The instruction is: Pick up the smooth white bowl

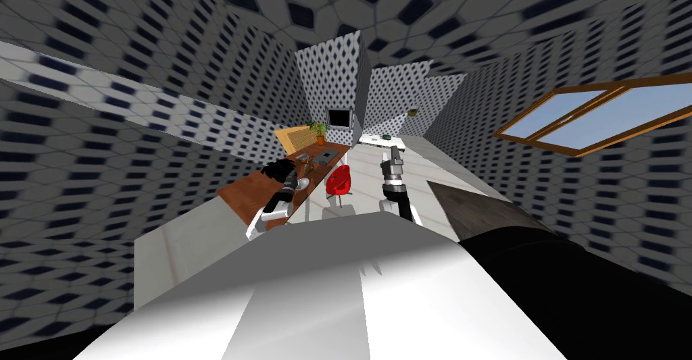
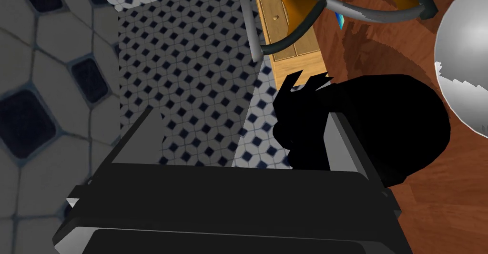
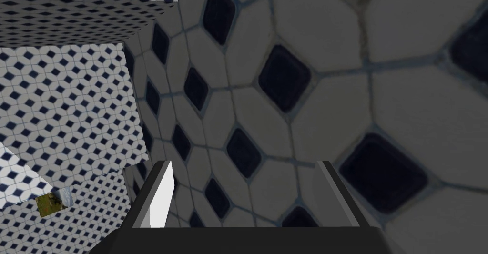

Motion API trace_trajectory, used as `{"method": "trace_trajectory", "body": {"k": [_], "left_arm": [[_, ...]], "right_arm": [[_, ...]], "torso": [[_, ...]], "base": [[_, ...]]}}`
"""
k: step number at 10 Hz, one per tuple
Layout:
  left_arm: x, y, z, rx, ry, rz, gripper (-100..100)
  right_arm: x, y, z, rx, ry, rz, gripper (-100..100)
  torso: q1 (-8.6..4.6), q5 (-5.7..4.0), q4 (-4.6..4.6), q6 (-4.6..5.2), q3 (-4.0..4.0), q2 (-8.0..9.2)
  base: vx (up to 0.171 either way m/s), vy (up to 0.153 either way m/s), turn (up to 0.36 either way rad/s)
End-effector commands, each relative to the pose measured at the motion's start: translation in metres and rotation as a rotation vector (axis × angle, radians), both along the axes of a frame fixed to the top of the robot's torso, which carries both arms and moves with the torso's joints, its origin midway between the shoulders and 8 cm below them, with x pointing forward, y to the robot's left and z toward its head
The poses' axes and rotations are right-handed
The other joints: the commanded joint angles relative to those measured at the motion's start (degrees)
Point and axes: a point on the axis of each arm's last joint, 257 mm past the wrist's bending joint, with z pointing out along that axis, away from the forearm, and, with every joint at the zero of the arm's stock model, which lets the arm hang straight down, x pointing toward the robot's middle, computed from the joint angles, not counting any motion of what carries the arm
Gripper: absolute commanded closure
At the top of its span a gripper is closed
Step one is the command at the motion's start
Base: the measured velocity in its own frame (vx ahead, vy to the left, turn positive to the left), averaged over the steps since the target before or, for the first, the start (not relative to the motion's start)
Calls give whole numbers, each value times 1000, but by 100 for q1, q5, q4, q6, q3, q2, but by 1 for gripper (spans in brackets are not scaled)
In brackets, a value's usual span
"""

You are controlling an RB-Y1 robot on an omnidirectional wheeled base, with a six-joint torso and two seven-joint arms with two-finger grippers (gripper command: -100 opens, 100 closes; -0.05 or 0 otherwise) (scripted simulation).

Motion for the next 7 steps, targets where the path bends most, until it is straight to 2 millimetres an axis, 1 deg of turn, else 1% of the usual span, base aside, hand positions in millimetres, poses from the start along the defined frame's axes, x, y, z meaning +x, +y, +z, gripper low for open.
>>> {"method": "trace_trajectory", "body": {"k": [1, 2, 3, 4, 5, 6, 7], "left_arm": [[0, 3, -12, -12, 39, 5, -100], [2, 6, -26, -31, 86, 10, -100], [2, 6, -28, -32, 94, 11, -100], [4, 9, -41, -52, 136, 17, -100], [3, 9, -44, -53, 149, 18, -100], [4, 12, -56, -74, 191, 25, -100], [3, 12, -59, -75, 203, 26, -100]], "right_arm": [[0, 0, 0, 0, 0, 0, 0], [0, 0, 0, 0, 0, 0, 0], [0, 0, 0, 0, 0, 0, 0], [0, 0, 0, 0, 0, 0, 0], [0, 0, 0, 0, 0, 0, 0], [0, 0, 0, 0, 0, 0, 0], [0, 0, 0, 0, 0, 0, 0]], "torso": [[0, 0, 0, 0, 0, 0], [-1, 0, 0, -3, -1, -2], [0, 0, -1, -1, -2, -4], [-3, 0, -1, -3, -3, -6], [1, 0, -1, -1, -3, -6], [0, 0, -1, -3, -3, -6], [1, 0, -2, -1, -4, -8]], "base": [[-23, 44, -43], [-19, 46, -60], [-12, 38, -51], [-17, 52, -101], [-16, 48, -55], [-13, 47, -84], [-12, 41, -54]]}}
